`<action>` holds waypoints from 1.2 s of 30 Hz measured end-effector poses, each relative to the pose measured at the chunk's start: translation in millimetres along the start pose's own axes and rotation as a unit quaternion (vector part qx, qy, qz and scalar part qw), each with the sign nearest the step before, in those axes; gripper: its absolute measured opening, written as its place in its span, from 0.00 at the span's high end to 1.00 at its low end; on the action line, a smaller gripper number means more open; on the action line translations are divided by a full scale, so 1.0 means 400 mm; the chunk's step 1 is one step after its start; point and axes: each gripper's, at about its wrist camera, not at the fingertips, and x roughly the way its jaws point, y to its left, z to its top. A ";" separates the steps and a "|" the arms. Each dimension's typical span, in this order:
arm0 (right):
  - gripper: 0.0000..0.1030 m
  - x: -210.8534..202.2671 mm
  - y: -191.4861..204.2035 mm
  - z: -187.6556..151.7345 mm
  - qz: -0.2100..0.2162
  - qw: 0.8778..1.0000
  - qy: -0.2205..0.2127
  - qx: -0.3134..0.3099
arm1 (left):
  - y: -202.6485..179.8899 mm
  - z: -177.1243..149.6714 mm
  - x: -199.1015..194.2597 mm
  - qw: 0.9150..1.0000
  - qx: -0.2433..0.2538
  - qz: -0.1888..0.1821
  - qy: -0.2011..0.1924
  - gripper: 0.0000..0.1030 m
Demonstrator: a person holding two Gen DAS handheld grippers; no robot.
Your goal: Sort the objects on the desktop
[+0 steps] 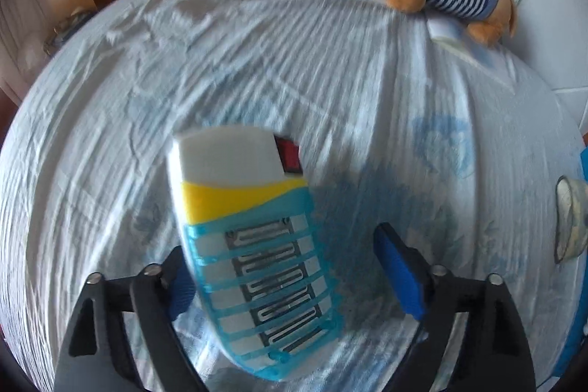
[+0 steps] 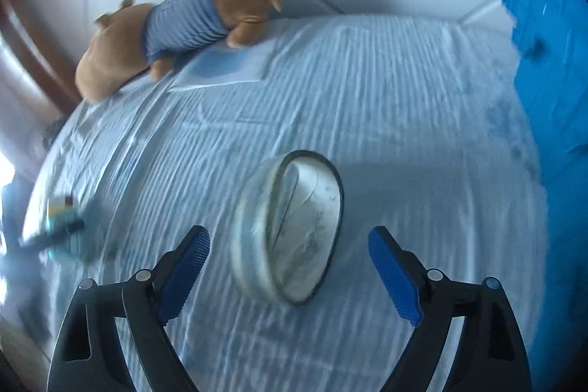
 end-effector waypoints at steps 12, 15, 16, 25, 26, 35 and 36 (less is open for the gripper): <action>0.29 0.112 0.085 0.009 -0.025 0.998 0.011 -0.062 | 0.018 0.008 -0.020 0.999 -0.008 -0.028 -0.019 0.60; 0.30 0.106 0.103 0.003 -0.040 0.997 0.009 -0.071 | 0.017 0.001 -0.045 0.999 -0.006 -0.034 -0.023 0.69; 0.30 0.097 0.108 -0.001 -0.037 0.997 0.007 -0.072 | 0.015 -0.002 -0.058 0.999 -0.003 -0.036 -0.027 0.69; 0.30 0.038 0.168 -0.077 -0.013 0.997 0.009 -0.081 | 0.001 -0.011 -0.074 0.999 0.023 -0.036 -0.018 0.69; 0.30 0.039 0.168 -0.085 -0.013 0.997 0.009 -0.081 | -0.002 -0.008 -0.059 0.999 0.023 -0.033 -0.017 0.69; 0.30 0.057 0.169 -0.132 -0.024 0.997 0.014 -0.071 | -0.057 -0.018 -0.044 0.998 0.044 -0.026 -0.026 0.75; 0.30 0.054 0.173 -0.136 -0.026 0.997 0.013 -0.072 | -0.058 -0.027 -0.064 0.998 0.047 -0.025 -0.034 0.75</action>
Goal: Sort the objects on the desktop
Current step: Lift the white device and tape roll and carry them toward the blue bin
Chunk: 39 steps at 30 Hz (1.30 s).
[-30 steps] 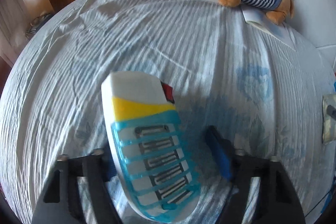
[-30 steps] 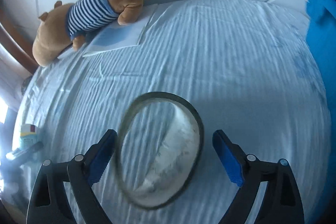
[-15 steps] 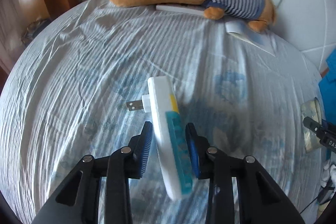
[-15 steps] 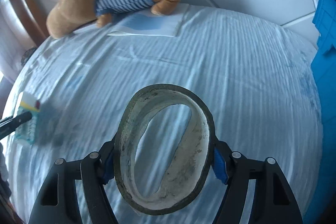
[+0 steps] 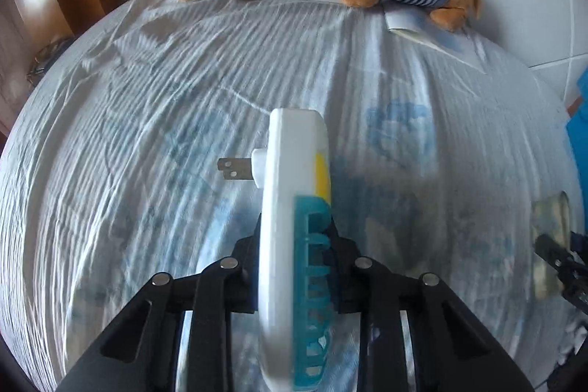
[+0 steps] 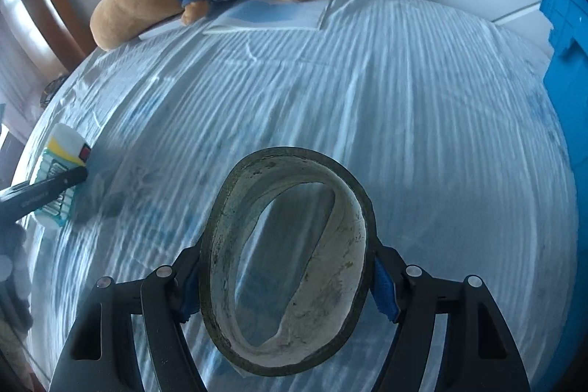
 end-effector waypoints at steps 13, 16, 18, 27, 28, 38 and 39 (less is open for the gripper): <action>0.31 -0.215 0.113 -0.013 0.031 0.997 -0.054 -0.040 | -0.052 -0.076 -0.313 0.997 0.024 -0.030 -0.064 0.75; 0.31 -0.285 0.134 -0.029 0.027 0.996 -0.066 -0.044 | -0.071 -0.094 -0.383 0.996 0.036 -0.041 -0.073 0.75; 0.31 -0.332 0.147 -0.047 0.018 0.996 -0.076 -0.048 | -0.086 -0.107 -0.426 0.994 0.050 -0.052 -0.081 0.75; 0.31 -0.521 0.140 -0.157 -0.040 0.992 -0.116 -0.019 | -0.169 -0.184 -0.565 0.979 0.136 -0.111 -0.103 0.75; 0.31 -0.538 0.140 -0.171 -0.046 0.992 -0.120 -0.014 | -0.180 -0.195 -0.575 0.977 0.145 -0.118 -0.103 0.75; 0.31 -0.697 0.165 -0.303 -0.099 0.983 -0.153 0.035 | -0.272 -0.283 -0.677 0.951 0.224 -0.182 -0.116 0.75; 0.31 -0.711 0.164 -0.314 -0.104 0.981 -0.155 0.041 | -0.282 -0.289 -0.685 0.948 0.230 -0.187 -0.117 0.75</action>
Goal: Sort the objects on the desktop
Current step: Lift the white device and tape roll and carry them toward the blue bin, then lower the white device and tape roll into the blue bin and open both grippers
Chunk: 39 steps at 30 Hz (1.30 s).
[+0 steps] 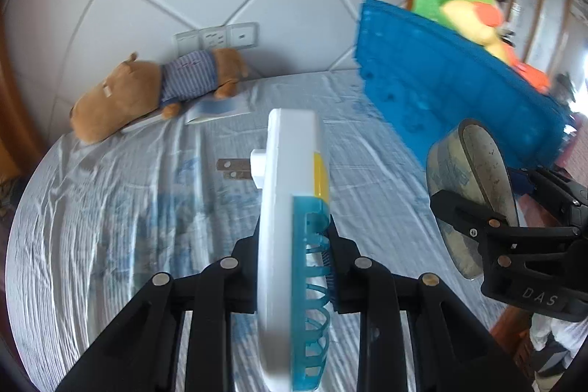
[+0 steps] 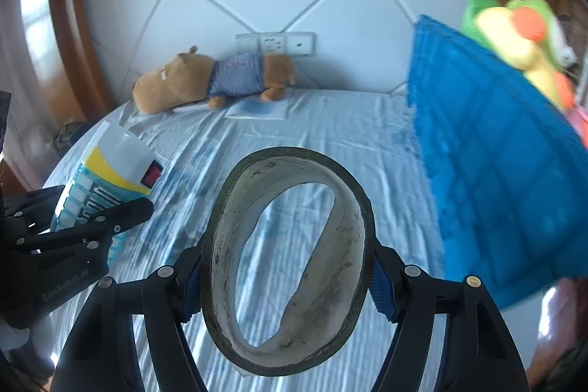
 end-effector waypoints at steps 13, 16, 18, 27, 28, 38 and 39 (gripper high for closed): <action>0.31 -0.172 -0.118 -0.057 -0.059 0.997 -0.020 0.056 | -0.186 0.039 -0.044 0.996 0.057 -0.064 -0.016 0.75; 0.31 -0.212 -0.155 -0.055 -0.061 0.995 -0.030 0.068 | -0.241 0.077 -0.064 0.994 0.067 -0.078 -0.029 0.75; 0.31 -0.241 -0.186 -0.045 -0.061 0.995 -0.038 0.074 | -0.280 0.105 -0.078 0.993 0.074 -0.086 -0.041 0.75; 0.31 -0.394 -0.414 0.054 -0.098 0.986 -0.104 0.091 | -0.540 0.281 -0.125 0.982 0.103 -0.121 -0.104 0.75; 0.31 -0.405 -0.450 0.062 -0.104 0.984 -0.111 0.092 | -0.570 0.293 -0.121 0.981 0.104 -0.123 -0.108 0.75; 0.31 -0.360 -0.835 0.137 -0.112 0.984 -0.118 0.074 | -0.874 0.435 0.090 0.988 0.071 -0.108 -0.089 0.75; 0.31 -0.342 -0.868 0.142 -0.110 0.985 -0.114 0.072 | -0.897 0.442 0.115 0.989 0.071 -0.102 -0.083 0.75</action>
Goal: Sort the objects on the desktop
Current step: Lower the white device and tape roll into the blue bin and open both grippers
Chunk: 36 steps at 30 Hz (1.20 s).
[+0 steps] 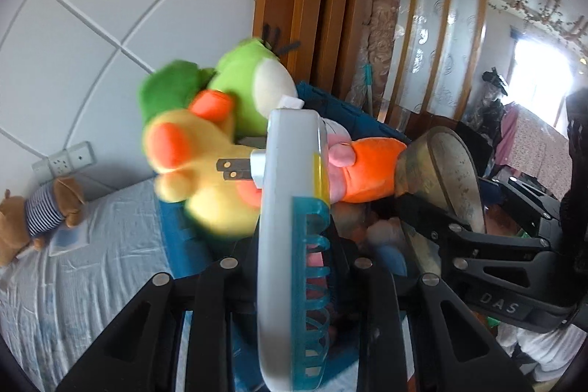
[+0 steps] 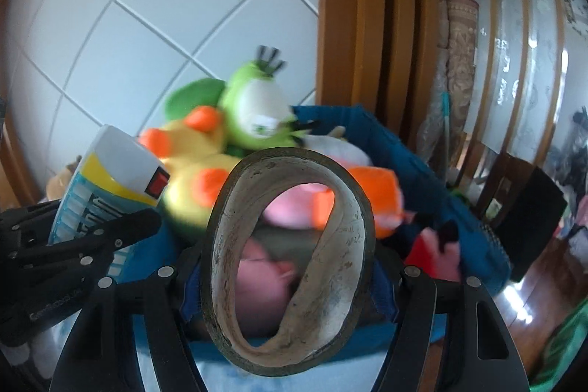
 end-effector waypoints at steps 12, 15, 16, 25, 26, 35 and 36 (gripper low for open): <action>0.31 0.198 -0.144 -0.063 0.034 0.998 0.056 -0.003 | -0.065 -0.037 0.166 0.996 -0.004 0.055 0.070 0.75; 0.30 0.206 -0.152 -0.072 0.037 0.997 0.064 -0.001 | -0.064 -0.046 0.172 0.995 -0.006 0.062 0.077 0.75; 0.30 0.208 -0.152 -0.075 0.038 0.997 0.066 -0.001 | -0.063 -0.049 0.174 0.995 -0.006 0.064 0.079 0.75; 0.07 0.205 -0.158 -0.094 0.033 0.997 0.072 0.005 | -0.051 -0.061 0.156 0.992 -0.012 0.097 0.077 0.39; 0.06 0.198 -0.161 -0.093 0.030 0.997 0.069 0.006 | -0.048 -0.063 0.149 0.992 -0.013 0.097 0.075 0.32; 0.00 0.116 -0.144 -0.072 0.002 0.999 0.038 0.001 | -0.050 -0.059 0.048 0.995 -0.004 0.090 0.032 0.00; 0.00 0.105 -0.138 -0.069 0.000 0.999 0.035 0.000 | -0.047 -0.061 0.028 0.995 -0.003 0.091 0.026 0.00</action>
